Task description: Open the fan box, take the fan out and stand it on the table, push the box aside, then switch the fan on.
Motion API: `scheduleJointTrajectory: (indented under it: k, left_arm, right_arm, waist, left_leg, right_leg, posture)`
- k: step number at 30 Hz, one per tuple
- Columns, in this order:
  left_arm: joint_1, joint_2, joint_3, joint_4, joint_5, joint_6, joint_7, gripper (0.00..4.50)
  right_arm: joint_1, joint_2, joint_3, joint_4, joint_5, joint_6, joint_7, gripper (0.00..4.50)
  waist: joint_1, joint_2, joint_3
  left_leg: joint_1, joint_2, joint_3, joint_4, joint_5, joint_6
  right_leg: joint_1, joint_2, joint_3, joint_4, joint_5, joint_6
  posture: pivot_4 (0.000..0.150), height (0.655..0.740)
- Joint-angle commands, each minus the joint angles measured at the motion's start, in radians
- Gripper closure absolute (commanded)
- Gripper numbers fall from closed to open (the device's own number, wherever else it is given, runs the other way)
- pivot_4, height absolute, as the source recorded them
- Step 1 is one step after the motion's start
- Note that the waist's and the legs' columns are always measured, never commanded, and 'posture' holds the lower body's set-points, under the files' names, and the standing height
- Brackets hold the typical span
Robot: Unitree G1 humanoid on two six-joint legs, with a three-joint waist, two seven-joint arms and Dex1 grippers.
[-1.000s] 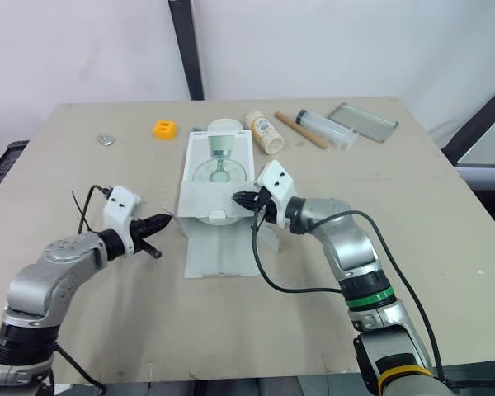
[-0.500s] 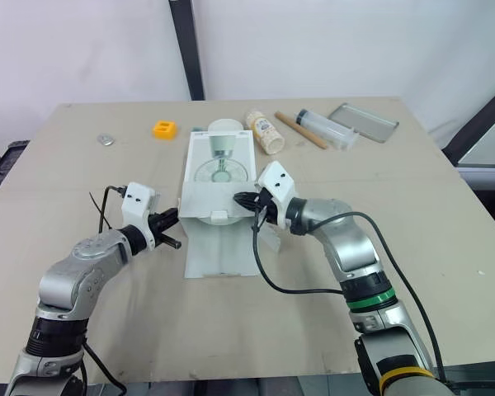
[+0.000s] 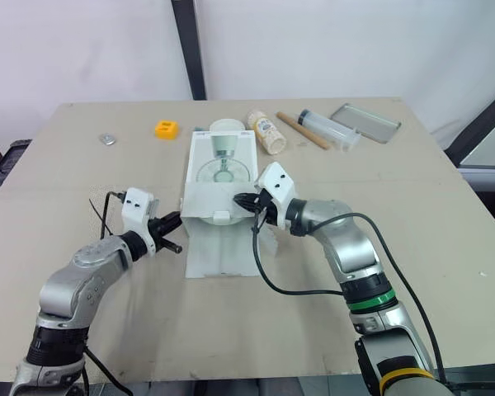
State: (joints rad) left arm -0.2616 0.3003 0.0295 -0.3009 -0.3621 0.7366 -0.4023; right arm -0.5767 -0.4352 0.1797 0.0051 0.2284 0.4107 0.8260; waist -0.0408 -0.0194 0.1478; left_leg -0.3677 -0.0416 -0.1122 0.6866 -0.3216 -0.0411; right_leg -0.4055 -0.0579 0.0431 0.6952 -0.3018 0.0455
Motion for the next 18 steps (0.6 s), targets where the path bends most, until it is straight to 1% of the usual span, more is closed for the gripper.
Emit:
scheduleJointTrajectory:
  k: [1, 6, 10, 14, 18]
  left_arm:
    - [0.019, -0.016, 0.028, -0.083, -0.055, -0.045, -0.024, 4.50]
    - [0.043, -0.016, 0.112, -0.146, -0.150, -0.030, -0.037, 4.50]
    - [0.084, 0.049, 0.169, -0.225, -0.256, 0.032, -0.094, 4.50]
    - [0.089, 0.111, 0.255, -0.303, -0.456, 0.161, -0.108, 4.50]
    - [0.088, 0.138, 0.293, -0.360, -0.718, 0.277, -0.031, 4.50]
  right_arm:
    - [0.015, -0.002, 0.012, 0.005, -0.016, 0.012, 0.001, 4.48]
    - [0.014, -0.004, 0.012, 0.007, -0.016, 0.013, 0.001, 4.48]
    - [0.012, -0.005, 0.013, 0.010, -0.017, 0.012, 0.002, 4.48]
    - [0.007, -0.006, 0.015, 0.021, -0.019, 0.007, 0.005, 4.48]
    - [0.000, -0.004, 0.018, 0.034, -0.021, -0.001, 0.009, 4.48]
  waist:
    - [0.003, 0.000, 0.000]
    - [0.005, 0.000, 0.000]
    - [0.005, 0.000, 0.000]
    - [0.003, 0.000, 0.000]
    - [0.003, 0.000, 0.000]
  left_leg:
    - [0.000, 0.000, 0.000, 0.000, 0.000, 0.000]
    - [0.000, 0.000, 0.000, 0.000, 0.000, 0.000]
    - [0.000, 0.000, 0.000, 0.000, 0.000, 0.000]
    - [0.000, 0.000, 0.000, 0.000, 0.000, 0.000]
    - [0.000, 0.000, -0.001, 0.000, 0.000, 0.000]
  right_leg:
    - [0.000, 0.000, 0.000, 0.000, 0.000, 0.000]
    - [0.000, 0.000, 0.000, 0.000, 0.000, 0.000]
    - [0.000, 0.000, 0.000, 0.000, 0.000, 0.000]
    - [0.000, 0.000, 0.000, -0.001, 0.000, 0.000]
    - [0.001, 0.000, 0.000, -0.001, 0.000, 0.000]
  posture:
    - [0.150, 0.7400]
    - [0.150, 0.7400]
    - [0.150, 0.7400]
    - [0.150, 0.7400]
    - [0.150, 0.7400]
